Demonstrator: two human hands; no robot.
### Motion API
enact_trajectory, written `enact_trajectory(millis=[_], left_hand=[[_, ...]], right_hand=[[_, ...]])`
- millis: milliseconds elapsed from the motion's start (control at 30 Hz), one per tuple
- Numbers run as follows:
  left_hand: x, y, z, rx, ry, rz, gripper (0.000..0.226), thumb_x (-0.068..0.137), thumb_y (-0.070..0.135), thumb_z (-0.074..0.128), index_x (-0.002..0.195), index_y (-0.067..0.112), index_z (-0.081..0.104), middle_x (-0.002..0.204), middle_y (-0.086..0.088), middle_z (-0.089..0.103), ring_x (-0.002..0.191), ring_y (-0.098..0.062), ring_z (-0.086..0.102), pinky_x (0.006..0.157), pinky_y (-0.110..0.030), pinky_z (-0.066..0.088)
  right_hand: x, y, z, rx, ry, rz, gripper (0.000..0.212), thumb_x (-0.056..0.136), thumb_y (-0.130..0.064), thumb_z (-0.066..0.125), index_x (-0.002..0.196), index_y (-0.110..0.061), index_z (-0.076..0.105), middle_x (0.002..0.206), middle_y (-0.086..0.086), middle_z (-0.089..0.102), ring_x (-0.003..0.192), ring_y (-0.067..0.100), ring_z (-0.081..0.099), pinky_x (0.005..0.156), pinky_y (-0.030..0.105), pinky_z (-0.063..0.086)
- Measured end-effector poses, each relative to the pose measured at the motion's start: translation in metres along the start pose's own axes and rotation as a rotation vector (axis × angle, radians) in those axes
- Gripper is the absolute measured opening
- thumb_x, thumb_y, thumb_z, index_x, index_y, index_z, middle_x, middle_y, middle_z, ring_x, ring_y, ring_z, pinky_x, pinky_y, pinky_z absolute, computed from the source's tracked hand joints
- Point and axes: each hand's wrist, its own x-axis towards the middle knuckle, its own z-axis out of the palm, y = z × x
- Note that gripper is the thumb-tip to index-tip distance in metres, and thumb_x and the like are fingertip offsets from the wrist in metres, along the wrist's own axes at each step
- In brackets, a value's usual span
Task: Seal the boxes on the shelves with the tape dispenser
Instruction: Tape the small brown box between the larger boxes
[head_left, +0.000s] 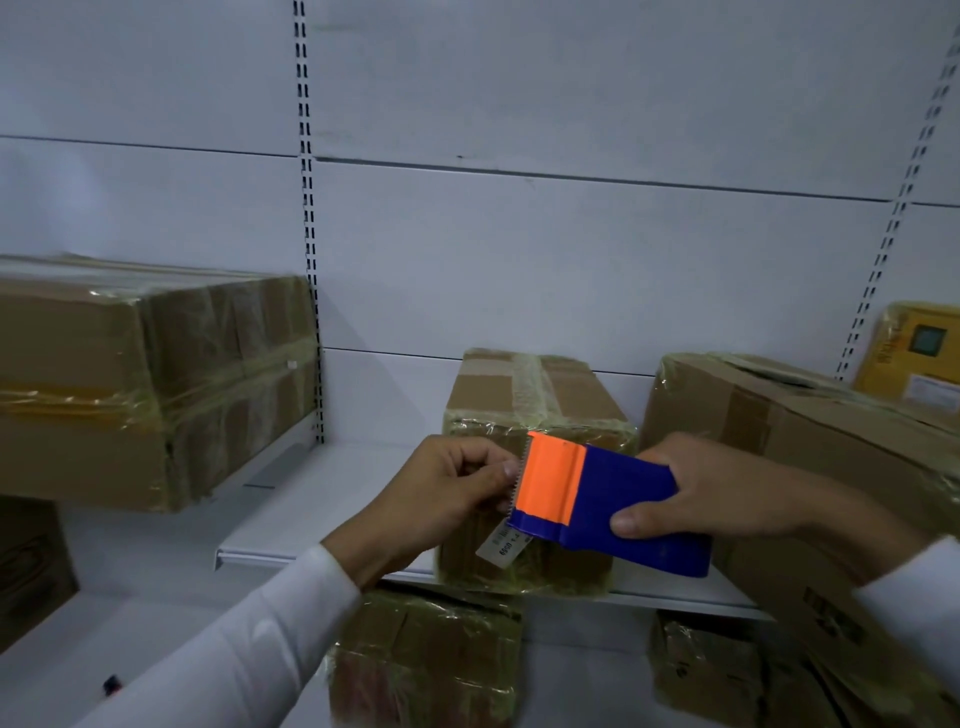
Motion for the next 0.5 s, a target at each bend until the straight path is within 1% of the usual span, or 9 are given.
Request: enact_trajectory(millis=[100, 133, 200, 267, 300, 333, 400, 500], left_hand=[[0.005, -0.002, -0.005, 0.053, 0.094, 0.023, 0.019, 0.094, 0.01, 0.055, 0.085, 0.002, 0.07, 0.067, 0.001, 0.067, 0.063, -0.008, 0.058, 0.061, -0.018, 0.046], [0.008, 0.0, -0.008, 0.07, 0.113, 0.031, 0.019, 0.094, 0.01, 0.055, 0.083, 0.005, 0.07, 0.066, 0.001, 0.067, 0.062, -0.008, 0.058, 0.06, -0.018, 0.047], [0.01, 0.002, -0.021, 0.075, 0.194, 0.047, 0.02, 0.093, 0.011, 0.056, 0.08, 0.008, 0.07, 0.064, 0.001, 0.066, 0.059, -0.007, 0.056, 0.058, -0.017, 0.046], [0.011, 0.001, -0.046, 0.076, 0.364, 0.033, 0.018, 0.093, 0.01, 0.056, 0.08, 0.008, 0.07, 0.066, -0.003, 0.066, 0.058, -0.009, 0.055, 0.057, -0.02, 0.046], [0.01, -0.002, -0.059, 0.1, 0.416, 0.009, 0.017, 0.093, 0.01, 0.056, 0.083, 0.007, 0.07, 0.068, -0.005, 0.066, 0.058, -0.01, 0.056, 0.058, -0.022, 0.046], [0.009, -0.004, -0.069, 0.135, 0.418, -0.017, 0.017, 0.093, 0.011, 0.056, 0.085, 0.005, 0.07, 0.069, -0.007, 0.067, 0.059, -0.01, 0.056, 0.059, -0.023, 0.047], [0.01, -0.01, -0.073, 0.188, 0.369, -0.052, 0.018, 0.094, 0.013, 0.055, 0.087, 0.006, 0.07, 0.071, -0.006, 0.068, 0.061, -0.01, 0.058, 0.058, -0.022, 0.048], [0.02, -0.017, -0.066, 0.176, 0.377, -0.066, 0.019, 0.095, 0.013, 0.055, 0.087, 0.005, 0.07, 0.07, -0.006, 0.067, 0.06, -0.011, 0.058, 0.057, -0.022, 0.047]], right_hand=[[0.013, -0.007, -0.006, 0.028, -0.048, -0.001, 0.02, 0.082, -0.049, 0.072, 0.08, -0.028, 0.069, 0.074, -0.002, 0.071, 0.065, 0.009, 0.067, 0.058, 0.019, 0.047], [0.017, -0.011, -0.012, 0.02, -0.058, 0.004, 0.021, 0.082, -0.049, 0.071, 0.079, -0.029, 0.07, 0.073, -0.002, 0.071, 0.064, 0.008, 0.066, 0.057, 0.017, 0.046], [0.023, -0.018, -0.027, -0.061, -0.063, 0.02, 0.035, 0.08, -0.055, 0.069, 0.083, -0.02, 0.069, 0.075, 0.001, 0.072, 0.064, 0.01, 0.067, 0.057, 0.017, 0.047], [0.022, -0.019, -0.046, -0.174, -0.056, 0.069, 0.048, 0.078, -0.063, 0.07, 0.085, -0.016, 0.068, 0.078, 0.003, 0.074, 0.066, 0.014, 0.069, 0.058, 0.019, 0.048], [0.018, -0.016, -0.055, -0.21, -0.043, 0.103, 0.05, 0.078, -0.065, 0.07, 0.086, -0.016, 0.068, 0.079, 0.005, 0.074, 0.067, 0.018, 0.07, 0.06, 0.022, 0.049], [0.014, -0.012, -0.063, -0.236, -0.032, 0.13, 0.052, 0.076, -0.066, 0.068, 0.087, -0.015, 0.068, 0.08, 0.007, 0.074, 0.069, 0.021, 0.07, 0.062, 0.025, 0.05], [0.011, -0.007, -0.075, -0.297, -0.038, 0.156, 0.057, 0.073, -0.067, 0.064, 0.09, -0.013, 0.068, 0.082, 0.009, 0.074, 0.072, 0.025, 0.071, 0.065, 0.031, 0.053], [0.014, -0.007, -0.081, -0.33, -0.032, 0.186, 0.061, 0.072, -0.068, 0.064, 0.093, -0.011, 0.069, 0.084, 0.01, 0.075, 0.074, 0.027, 0.072, 0.073, 0.04, 0.056]])
